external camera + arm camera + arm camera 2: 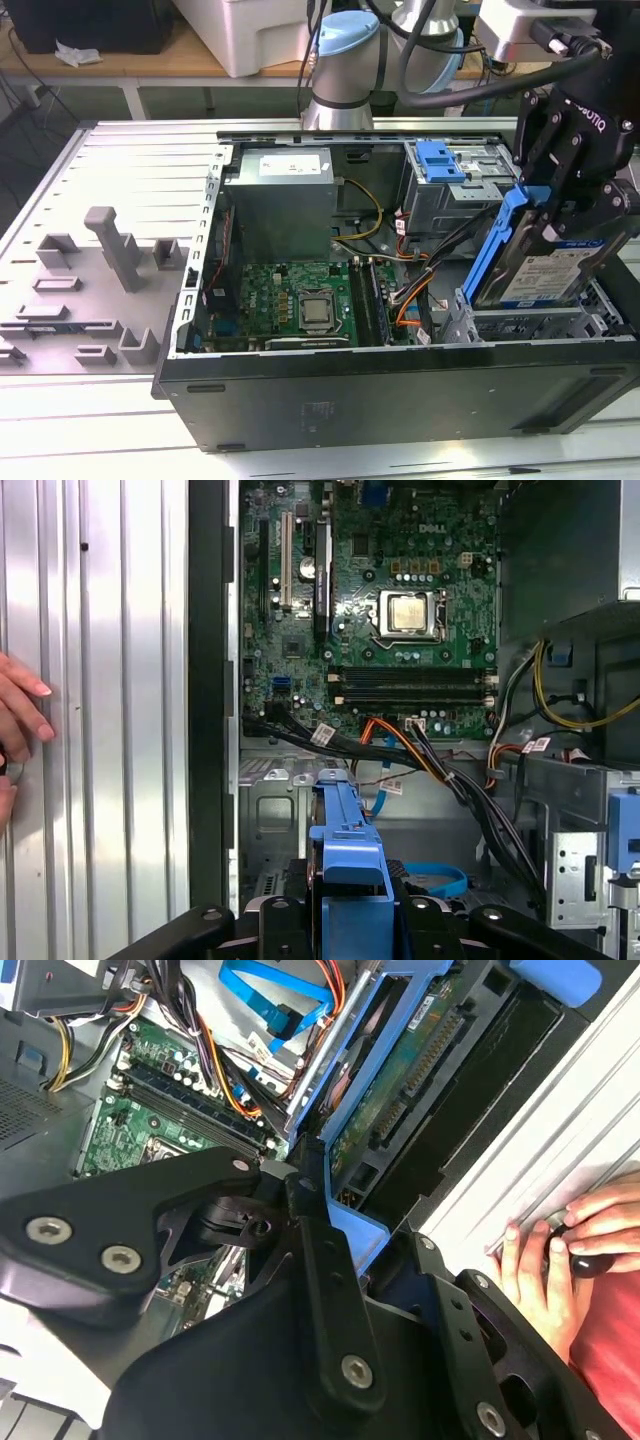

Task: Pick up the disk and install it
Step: 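Insert the disk into the insertion slot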

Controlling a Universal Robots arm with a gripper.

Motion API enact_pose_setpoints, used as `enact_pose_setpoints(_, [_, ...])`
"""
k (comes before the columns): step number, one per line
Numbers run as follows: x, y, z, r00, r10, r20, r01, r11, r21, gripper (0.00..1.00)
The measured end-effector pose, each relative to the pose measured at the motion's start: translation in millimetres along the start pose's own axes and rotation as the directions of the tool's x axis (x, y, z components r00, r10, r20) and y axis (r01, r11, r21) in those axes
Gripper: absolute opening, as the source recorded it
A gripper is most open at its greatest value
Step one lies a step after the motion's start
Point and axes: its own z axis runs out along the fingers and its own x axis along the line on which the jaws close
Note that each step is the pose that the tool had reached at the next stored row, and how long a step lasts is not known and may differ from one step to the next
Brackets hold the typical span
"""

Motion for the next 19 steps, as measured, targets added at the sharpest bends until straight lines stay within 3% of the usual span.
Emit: enact_pose_setpoints(19, [0.2,0.1,9.6,1.0000,0.000,0.0000,0.000,1.0000,0.0000,0.37])
